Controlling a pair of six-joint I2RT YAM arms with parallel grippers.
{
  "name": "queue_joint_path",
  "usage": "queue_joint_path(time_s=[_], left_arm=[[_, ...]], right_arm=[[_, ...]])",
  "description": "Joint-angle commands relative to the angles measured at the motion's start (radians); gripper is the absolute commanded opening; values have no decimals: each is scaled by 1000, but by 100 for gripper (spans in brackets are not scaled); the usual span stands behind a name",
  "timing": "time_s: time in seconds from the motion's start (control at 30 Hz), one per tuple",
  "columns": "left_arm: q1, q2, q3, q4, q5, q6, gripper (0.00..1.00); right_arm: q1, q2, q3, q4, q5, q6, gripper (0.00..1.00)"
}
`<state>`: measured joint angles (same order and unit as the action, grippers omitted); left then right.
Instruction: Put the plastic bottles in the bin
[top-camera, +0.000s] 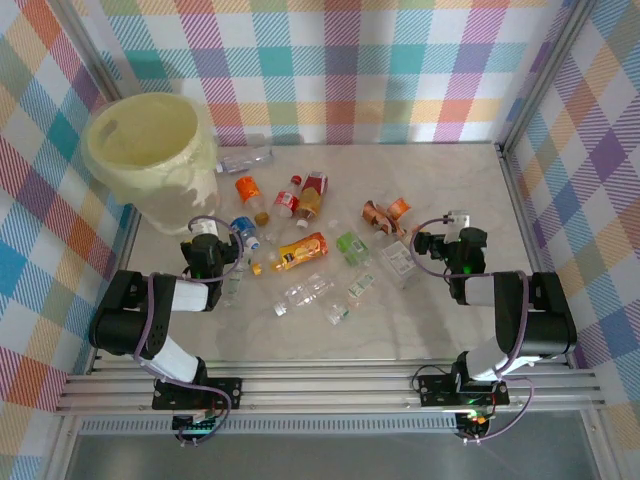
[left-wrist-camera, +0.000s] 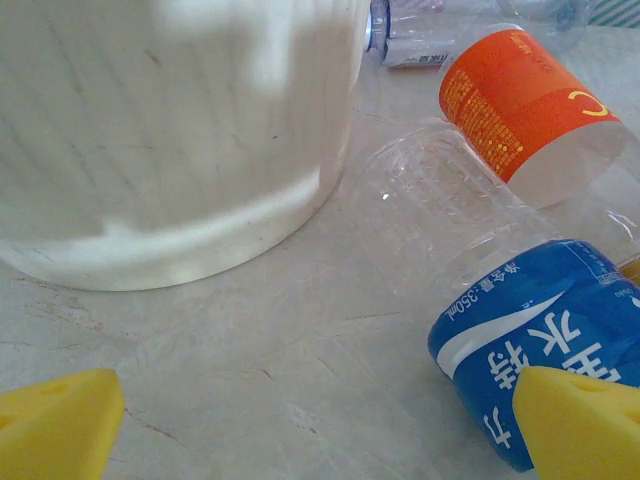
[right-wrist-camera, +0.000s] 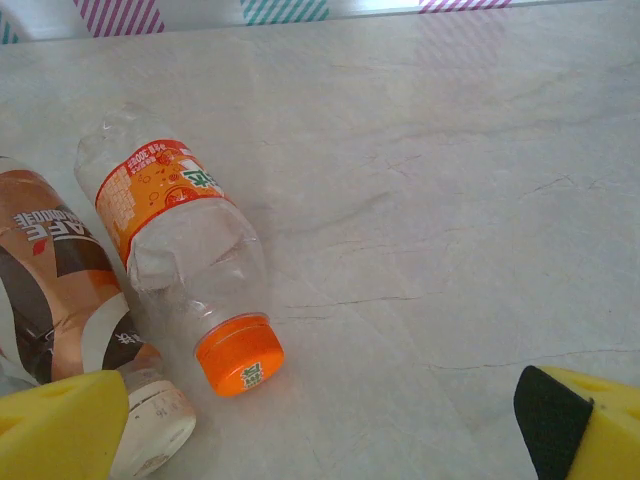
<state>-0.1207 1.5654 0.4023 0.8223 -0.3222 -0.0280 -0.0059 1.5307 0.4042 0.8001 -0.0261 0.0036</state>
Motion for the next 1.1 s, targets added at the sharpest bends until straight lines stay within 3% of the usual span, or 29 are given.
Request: queue_joint_path(time_s=[0.0, 0.9, 1.07], left_arm=[[10, -1, -5, 30, 8, 17, 100], [10, -7, -8, 33, 4, 18, 100], [1, -82, 20, -80, 10, 29, 100]], right_arm=[[6, 4, 8, 25, -6, 7, 100], [6, 4, 8, 25, -6, 8, 100], [6, -30, 7, 4, 13, 16, 100]])
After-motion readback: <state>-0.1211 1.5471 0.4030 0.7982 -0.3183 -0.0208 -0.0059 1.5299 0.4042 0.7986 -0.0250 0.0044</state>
